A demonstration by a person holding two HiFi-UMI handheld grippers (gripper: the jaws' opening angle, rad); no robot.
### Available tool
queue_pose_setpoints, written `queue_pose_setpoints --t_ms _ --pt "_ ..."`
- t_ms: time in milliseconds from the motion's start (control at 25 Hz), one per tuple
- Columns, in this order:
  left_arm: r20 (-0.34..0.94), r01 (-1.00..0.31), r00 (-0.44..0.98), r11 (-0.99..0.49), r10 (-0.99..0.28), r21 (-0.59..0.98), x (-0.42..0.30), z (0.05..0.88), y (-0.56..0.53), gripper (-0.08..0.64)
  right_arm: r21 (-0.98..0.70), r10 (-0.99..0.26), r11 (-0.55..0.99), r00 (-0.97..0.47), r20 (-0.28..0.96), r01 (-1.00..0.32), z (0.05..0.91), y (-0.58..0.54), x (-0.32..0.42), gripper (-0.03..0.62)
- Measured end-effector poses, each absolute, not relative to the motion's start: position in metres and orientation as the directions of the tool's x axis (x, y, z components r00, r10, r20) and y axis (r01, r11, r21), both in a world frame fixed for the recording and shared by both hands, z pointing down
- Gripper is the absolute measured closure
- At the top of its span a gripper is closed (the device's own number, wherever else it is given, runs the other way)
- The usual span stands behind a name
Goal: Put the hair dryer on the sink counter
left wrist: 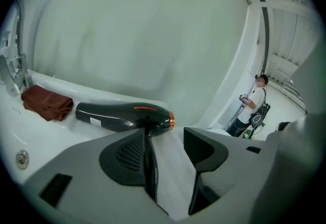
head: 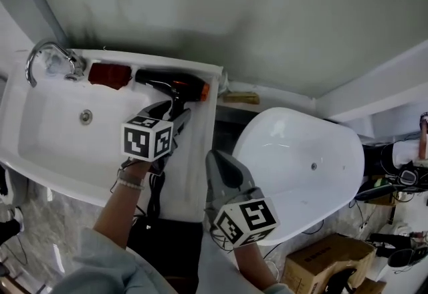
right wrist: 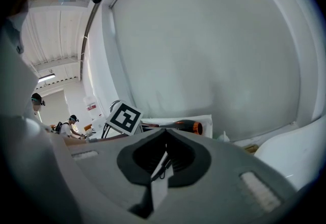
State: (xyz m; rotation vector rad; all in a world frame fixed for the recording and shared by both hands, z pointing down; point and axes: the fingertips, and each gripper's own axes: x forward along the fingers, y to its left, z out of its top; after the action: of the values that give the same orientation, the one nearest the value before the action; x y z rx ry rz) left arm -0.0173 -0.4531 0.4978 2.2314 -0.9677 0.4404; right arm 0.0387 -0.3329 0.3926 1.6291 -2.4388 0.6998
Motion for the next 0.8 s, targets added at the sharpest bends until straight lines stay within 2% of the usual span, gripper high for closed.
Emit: queue_pose_setpoints --t_ms 280,440,800 --pt "0.442 -0.733 0.679 -0.578 -0.586 0.360 -0.022 0.441 -0.430 0.447 -0.301 -0.839 0.355 -0.444 0.316 -0.885 0.376 -0.329 0.037 0.595" --pt "0.387 -0.726 0.688 -0.583 -0.614 0.366 -0.022 0.417 -0.408 0.512 -0.299 -0.833 0.381 -0.465 0.298 -0.875 0.367 -0.321 0.039 0.594" --pt "0.310 -0.731 0.681 -0.594 -0.664 0.336 -0.021 0.376 -0.360 0.554 -0.297 -0.825 0.415 -0.493 0.277 -0.860 0.356 -0.297 0.057 0.595"
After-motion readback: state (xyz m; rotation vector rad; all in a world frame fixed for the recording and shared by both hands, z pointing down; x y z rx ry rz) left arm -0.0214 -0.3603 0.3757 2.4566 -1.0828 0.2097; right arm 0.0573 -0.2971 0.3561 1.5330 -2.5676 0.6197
